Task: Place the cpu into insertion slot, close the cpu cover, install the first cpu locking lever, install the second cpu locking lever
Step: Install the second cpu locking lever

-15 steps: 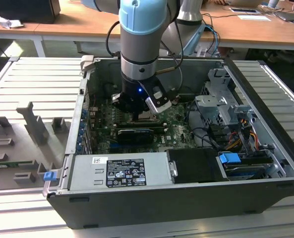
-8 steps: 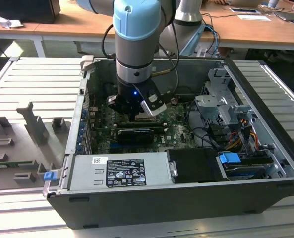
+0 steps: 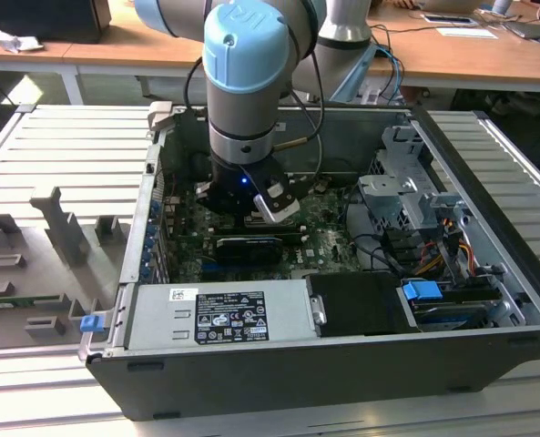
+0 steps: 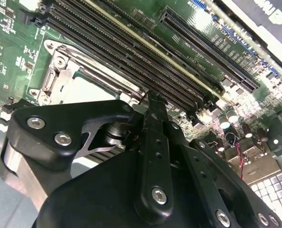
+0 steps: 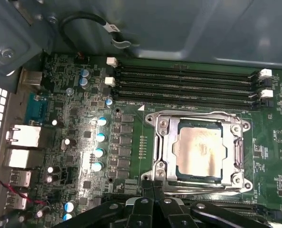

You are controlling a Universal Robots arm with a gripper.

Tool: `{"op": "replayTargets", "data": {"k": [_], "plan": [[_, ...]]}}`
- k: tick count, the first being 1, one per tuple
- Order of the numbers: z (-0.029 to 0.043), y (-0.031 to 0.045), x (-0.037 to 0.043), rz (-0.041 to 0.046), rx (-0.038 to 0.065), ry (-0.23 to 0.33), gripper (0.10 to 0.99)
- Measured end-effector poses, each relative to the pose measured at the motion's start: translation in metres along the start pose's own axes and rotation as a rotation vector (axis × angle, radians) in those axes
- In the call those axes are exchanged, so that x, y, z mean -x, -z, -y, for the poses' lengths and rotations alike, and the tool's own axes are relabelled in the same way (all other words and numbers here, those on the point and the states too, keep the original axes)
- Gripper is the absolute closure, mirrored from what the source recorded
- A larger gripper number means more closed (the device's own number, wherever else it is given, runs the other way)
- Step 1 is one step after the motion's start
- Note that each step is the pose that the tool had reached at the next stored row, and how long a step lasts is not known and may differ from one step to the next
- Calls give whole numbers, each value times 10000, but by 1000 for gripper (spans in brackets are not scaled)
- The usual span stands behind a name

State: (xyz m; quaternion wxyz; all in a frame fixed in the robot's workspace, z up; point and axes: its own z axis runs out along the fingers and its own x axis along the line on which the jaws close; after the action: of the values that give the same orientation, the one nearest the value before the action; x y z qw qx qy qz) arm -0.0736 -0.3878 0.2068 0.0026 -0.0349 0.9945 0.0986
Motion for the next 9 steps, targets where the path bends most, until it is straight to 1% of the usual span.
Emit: {"op": "replayTargets", "data": {"k": [2, 4, 6, 9], "plan": [[2, -14, -2, 4, 55, -4, 980], [7, -33, -2, 11, 154, -2, 980], [8, -42, -3, 15, 203, -3, 980], [11, -57, -6, 22, 319, -2, 980]]}}
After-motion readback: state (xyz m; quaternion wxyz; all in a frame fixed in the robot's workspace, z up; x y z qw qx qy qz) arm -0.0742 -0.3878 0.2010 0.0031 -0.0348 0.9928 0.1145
